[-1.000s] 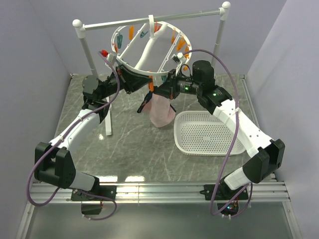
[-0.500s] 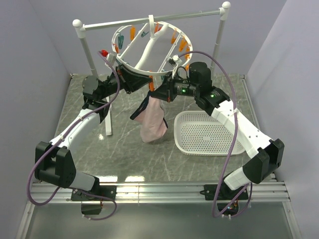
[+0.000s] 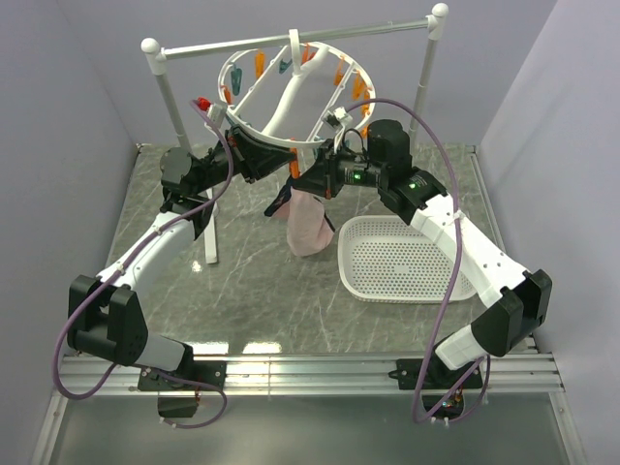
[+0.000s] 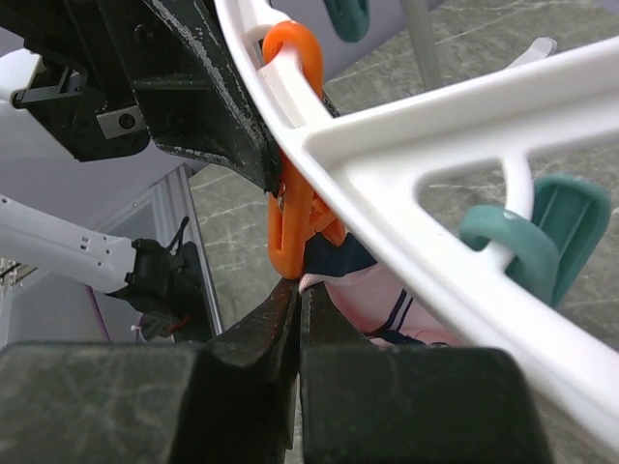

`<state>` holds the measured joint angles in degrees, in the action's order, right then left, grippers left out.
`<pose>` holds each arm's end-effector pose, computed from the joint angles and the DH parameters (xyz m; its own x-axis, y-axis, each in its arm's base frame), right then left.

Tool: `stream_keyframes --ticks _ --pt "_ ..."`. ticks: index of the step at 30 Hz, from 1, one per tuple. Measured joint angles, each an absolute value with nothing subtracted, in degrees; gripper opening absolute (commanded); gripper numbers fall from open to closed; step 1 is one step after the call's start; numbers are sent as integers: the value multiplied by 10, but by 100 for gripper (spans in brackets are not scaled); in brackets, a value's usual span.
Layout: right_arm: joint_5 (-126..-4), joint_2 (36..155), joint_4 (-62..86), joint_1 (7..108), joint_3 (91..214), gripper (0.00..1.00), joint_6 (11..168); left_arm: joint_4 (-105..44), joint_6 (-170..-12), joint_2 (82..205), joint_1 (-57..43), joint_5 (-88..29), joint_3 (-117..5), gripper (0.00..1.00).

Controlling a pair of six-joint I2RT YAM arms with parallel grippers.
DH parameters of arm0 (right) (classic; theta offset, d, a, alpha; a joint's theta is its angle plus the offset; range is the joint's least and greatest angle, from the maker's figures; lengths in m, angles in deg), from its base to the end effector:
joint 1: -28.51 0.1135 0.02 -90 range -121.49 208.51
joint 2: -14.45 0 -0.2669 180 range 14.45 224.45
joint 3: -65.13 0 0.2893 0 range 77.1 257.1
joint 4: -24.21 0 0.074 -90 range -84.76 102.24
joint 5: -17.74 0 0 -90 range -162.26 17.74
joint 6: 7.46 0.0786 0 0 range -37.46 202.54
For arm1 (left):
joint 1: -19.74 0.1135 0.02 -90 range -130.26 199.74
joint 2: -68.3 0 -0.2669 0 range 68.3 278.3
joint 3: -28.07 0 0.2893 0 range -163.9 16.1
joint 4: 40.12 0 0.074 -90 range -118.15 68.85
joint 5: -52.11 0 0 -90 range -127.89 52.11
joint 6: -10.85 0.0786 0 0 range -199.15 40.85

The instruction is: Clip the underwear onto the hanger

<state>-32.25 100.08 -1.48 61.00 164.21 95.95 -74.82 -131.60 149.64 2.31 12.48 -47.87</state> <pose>0.3205 0.2640 0.4185 -0.3923 -0.0392 -0.9190 -0.8743 0.3266 0.3592 0.3407 -0.1704 0.4109 -0.3750 -0.4123 -0.8303 0.8772 0.1320 -0.4617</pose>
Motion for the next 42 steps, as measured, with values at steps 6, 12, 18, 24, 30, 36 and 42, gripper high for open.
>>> stream_keyframes --ticks 6,12,18,24,30,36,42 --pt "-321 1001 -17 610 1646 0 946 -749 -1316 1496 23 125 -479 3" --pt "-321 1001 -25 610 1653 0 939 -749 -1316 1496 23 125 -479 19" --pt "-321 1009 -28 610 1665 0 936 -741 -1315 1497 23 123 -482 27" --pt "-321 1015 -19 610 1677 0 935 -733 -1319 1498 23 123 -487 32" --pt "-321 1023 -14 609 1688 0 936 -729 -1320 1499 23 124 -489 40" --pt "-320 1023 -10 608 1689 0 936 -723 -1320 1499 23 129 -489 47" --pt "-321 1023 -10 607 1689 0 936 -708 -1319 1499 22 137 -489 58"
